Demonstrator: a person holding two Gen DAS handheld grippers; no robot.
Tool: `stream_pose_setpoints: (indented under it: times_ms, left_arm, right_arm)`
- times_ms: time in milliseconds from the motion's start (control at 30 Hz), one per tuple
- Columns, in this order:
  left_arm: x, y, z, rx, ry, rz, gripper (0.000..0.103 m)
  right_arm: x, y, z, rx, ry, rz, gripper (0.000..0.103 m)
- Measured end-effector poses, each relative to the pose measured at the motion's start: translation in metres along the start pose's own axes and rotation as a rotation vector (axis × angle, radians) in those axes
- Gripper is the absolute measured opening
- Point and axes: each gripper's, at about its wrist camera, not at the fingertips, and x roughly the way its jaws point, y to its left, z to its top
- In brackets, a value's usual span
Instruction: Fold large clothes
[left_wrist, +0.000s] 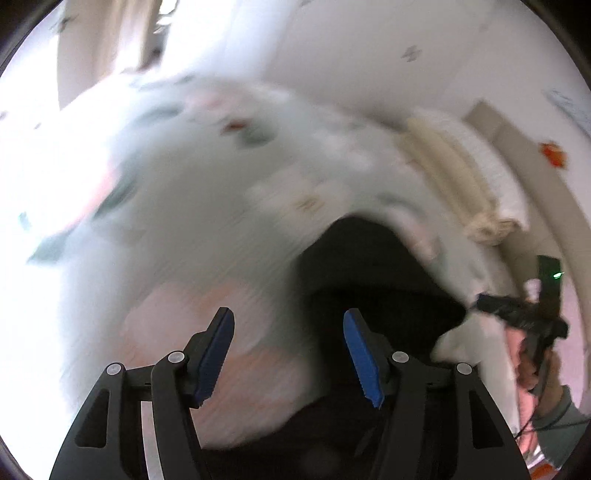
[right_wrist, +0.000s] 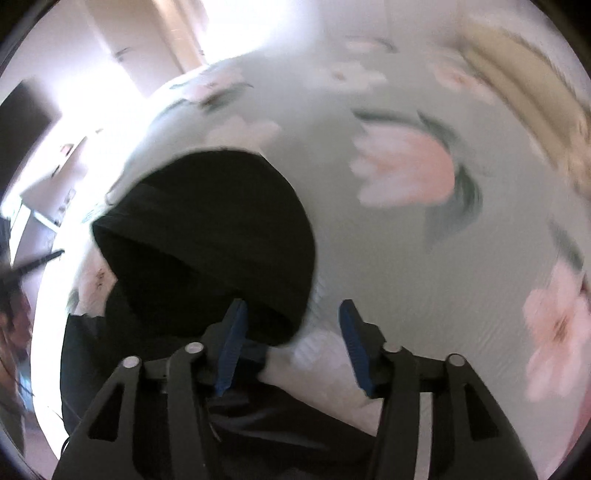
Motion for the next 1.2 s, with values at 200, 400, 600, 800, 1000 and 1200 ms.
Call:
stream_pose_setpoints:
  times_ms: [200, 400, 600, 800, 1000, 1200]
  left_arm:
    - [0.089, -0.08, 0.032, 0.173, 0.096, -0.036, 0.066]
    - [0.165, -0.05, -0.019, 0.19, 0.281, 0.037, 0.066]
    - [0.162, -0.045, -0.028, 0.171, 0.229, 0.057, 0.066]
    - [0.092, -0.052, -0.01, 0.172, 0.113, -0.027, 0.066]
    - [0.137, -0.001, -0.028, 0.071, 0.248, 0.169, 0.068]
    - [0.126, 0.007, -0.032, 0.054, 0.212, 0.122, 0.071]
  right_arm:
    - [0.034, 0.028, 0.04, 0.025, -0.039, 0.037, 0.061]
    - [0.12, 0.032, 0.011, -0.006, 0.157, -0.024, 0.055]
    - [0.124, 0.028, 0.0, -0.004, 0.131, -0.024, 0.055]
    - [0.053, 0.018, 0.004, 0.006, 0.044, 0.044, 0.055]
    - [0.087, -0.001, -0.019, 0.026, 0.158, -0.052, 0.052]
    - [0.101, -0.013, -0.03, 0.069, 0.2, 0.038, 0.052]
